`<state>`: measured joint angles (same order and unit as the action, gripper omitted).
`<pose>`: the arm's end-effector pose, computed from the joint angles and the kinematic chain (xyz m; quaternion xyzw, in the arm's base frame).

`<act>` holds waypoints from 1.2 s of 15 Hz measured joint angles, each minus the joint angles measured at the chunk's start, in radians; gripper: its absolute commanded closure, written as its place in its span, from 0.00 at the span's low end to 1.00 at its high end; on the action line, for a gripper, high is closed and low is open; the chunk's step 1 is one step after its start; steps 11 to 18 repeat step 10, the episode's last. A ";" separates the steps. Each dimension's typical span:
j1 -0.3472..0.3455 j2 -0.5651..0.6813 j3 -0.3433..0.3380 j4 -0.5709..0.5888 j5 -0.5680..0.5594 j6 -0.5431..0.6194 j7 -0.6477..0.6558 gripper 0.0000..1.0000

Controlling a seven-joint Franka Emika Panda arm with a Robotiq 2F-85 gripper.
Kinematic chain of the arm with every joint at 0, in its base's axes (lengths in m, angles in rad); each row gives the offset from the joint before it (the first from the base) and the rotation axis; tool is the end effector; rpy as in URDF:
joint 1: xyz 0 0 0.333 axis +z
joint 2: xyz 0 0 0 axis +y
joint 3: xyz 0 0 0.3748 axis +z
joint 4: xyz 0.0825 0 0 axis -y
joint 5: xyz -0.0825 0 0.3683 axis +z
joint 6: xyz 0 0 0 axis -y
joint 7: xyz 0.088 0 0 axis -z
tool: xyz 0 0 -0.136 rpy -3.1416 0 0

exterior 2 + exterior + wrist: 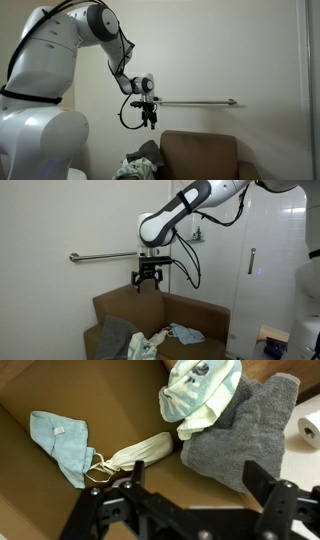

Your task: Move the white towel from one armchair to another

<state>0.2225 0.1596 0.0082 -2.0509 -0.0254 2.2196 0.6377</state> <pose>0.5601 0.1300 0.4011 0.9808 -0.1947 0.0081 0.0067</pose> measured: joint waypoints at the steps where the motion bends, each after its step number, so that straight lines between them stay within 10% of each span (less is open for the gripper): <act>1: 0.000 0.000 0.008 0.002 0.001 -0.010 -0.007 0.00; 18: -0.001 0.000 0.029 0.004 0.001 -0.020 -0.010 0.00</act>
